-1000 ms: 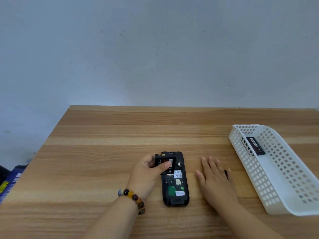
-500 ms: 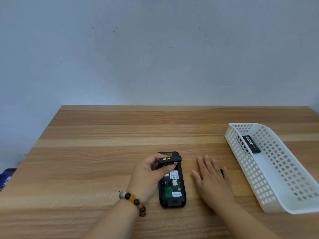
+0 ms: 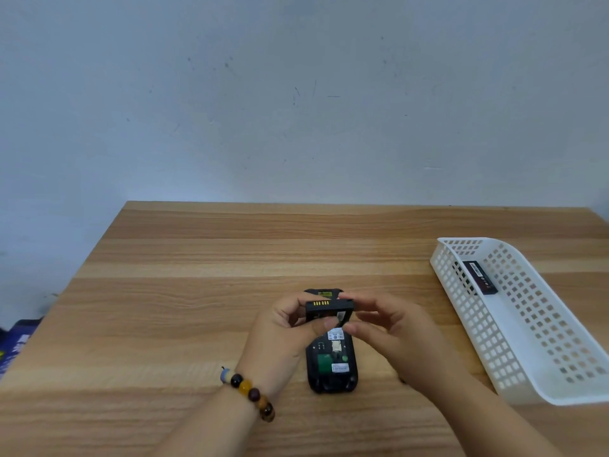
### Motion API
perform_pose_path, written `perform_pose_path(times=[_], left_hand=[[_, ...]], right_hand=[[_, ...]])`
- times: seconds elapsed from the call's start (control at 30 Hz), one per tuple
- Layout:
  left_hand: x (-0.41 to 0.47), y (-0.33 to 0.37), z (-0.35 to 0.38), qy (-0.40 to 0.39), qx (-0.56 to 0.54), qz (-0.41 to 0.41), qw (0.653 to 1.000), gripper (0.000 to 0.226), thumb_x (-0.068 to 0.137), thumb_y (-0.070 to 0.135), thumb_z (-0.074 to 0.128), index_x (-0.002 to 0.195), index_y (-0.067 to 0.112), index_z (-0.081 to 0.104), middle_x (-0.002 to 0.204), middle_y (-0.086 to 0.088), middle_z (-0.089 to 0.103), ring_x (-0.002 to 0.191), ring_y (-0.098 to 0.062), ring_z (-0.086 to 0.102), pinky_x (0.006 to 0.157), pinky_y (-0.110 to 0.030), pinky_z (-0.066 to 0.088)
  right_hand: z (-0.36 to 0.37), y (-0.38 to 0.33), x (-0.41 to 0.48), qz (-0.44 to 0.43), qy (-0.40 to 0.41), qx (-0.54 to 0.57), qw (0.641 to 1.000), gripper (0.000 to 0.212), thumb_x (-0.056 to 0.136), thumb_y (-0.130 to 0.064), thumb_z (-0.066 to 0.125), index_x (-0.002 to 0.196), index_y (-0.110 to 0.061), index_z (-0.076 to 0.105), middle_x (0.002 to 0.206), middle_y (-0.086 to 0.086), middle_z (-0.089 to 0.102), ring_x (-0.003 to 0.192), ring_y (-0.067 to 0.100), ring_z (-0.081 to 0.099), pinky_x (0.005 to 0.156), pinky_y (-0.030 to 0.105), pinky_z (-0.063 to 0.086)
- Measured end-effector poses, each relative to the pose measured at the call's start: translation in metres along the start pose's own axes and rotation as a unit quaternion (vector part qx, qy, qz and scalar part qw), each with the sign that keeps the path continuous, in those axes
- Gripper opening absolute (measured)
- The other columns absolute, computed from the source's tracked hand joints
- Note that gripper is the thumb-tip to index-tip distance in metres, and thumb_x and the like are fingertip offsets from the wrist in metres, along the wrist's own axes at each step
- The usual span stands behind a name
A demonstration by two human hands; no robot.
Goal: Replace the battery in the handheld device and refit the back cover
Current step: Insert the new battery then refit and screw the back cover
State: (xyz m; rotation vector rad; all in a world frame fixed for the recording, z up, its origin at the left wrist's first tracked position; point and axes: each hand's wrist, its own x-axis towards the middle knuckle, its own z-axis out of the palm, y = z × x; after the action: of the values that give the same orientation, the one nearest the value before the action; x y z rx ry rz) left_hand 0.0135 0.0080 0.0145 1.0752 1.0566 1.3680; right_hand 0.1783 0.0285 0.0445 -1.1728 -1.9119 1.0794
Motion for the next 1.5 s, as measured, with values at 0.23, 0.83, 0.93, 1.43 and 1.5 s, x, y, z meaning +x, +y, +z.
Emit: perform_pose_path(times=[0.23, 0.83, 0.93, 1.43, 1.5], left_hand=[[-0.006, 0.004, -0.002, -0.034, 0.031, 0.012, 0.999, 0.022, 0.058, 0.012, 0.069, 0.080, 0.016, 0.068, 0.080, 0.008, 0.072, 0.081, -0.006, 0.065, 0.069, -0.016, 0.049], [-0.014, -0.040, 0.003, 0.110, 0.225, -0.170, 0.953, 0.026, 0.076, 0.013, 0.072, 0.097, 0.009, 0.058, 0.089, -0.001, 0.065, 0.082, -0.011, 0.062, 0.065, -0.019, 0.052], [-0.015, -0.043, 0.001, 0.074, 0.239, -0.197, 0.948, 0.034, 0.076, 0.012, 0.072, 0.106, 0.007, 0.057, 0.091, 0.005, 0.063, 0.091, -0.012, 0.061, 0.087, -0.030, 0.049], [-0.015, -0.043, -0.001, -0.043, 0.427, -0.090, 0.899, 0.053, 0.081, 0.014, 0.066, 0.129, 0.018, 0.045, 0.110, 0.003, 0.054, 0.086, -0.002, 0.051, 0.070, 0.005, 0.031], [-0.014, -0.043, -0.005, -0.055, 0.469, -0.044, 0.880, 0.051, 0.082, 0.019, 0.064, 0.130, 0.021, 0.045, 0.119, 0.003, 0.054, 0.093, -0.004, 0.050, 0.074, 0.005, 0.025]], right_hand=[[0.010, 0.009, -0.009, -0.012, 0.045, 0.089, 0.995, 0.043, 0.077, 0.002, 0.067, 0.088, -0.040, 0.071, 0.091, -0.013, 0.074, 0.089, 0.006, 0.070, 0.077, 0.015, 0.053], [0.041, 0.038, -0.014, 0.234, 0.059, 0.017, 0.970, 0.019, 0.083, -0.023, 0.068, 0.100, -0.031, 0.067, 0.100, -0.006, 0.071, 0.081, 0.006, 0.069, 0.070, 0.016, 0.055], [0.041, 0.046, -0.016, 0.230, -0.003, -0.016, 0.973, 0.042, 0.080, -0.027, 0.072, 0.120, -0.025, 0.061, 0.119, -0.011, 0.060, 0.098, 0.002, 0.064, 0.084, 0.014, 0.051], [0.037, 0.066, -0.014, 0.148, -0.027, -0.175, 0.973, 0.055, 0.079, -0.020, 0.073, 0.130, -0.018, 0.054, 0.138, -0.005, 0.052, 0.126, 0.002, 0.047, 0.105, 0.005, 0.027], [0.041, 0.066, -0.013, 0.143, -0.017, -0.190, 0.971, 0.053, 0.079, -0.021, 0.072, 0.129, -0.018, 0.055, 0.137, -0.004, 0.053, 0.125, 0.003, 0.049, 0.102, 0.003, 0.026]])
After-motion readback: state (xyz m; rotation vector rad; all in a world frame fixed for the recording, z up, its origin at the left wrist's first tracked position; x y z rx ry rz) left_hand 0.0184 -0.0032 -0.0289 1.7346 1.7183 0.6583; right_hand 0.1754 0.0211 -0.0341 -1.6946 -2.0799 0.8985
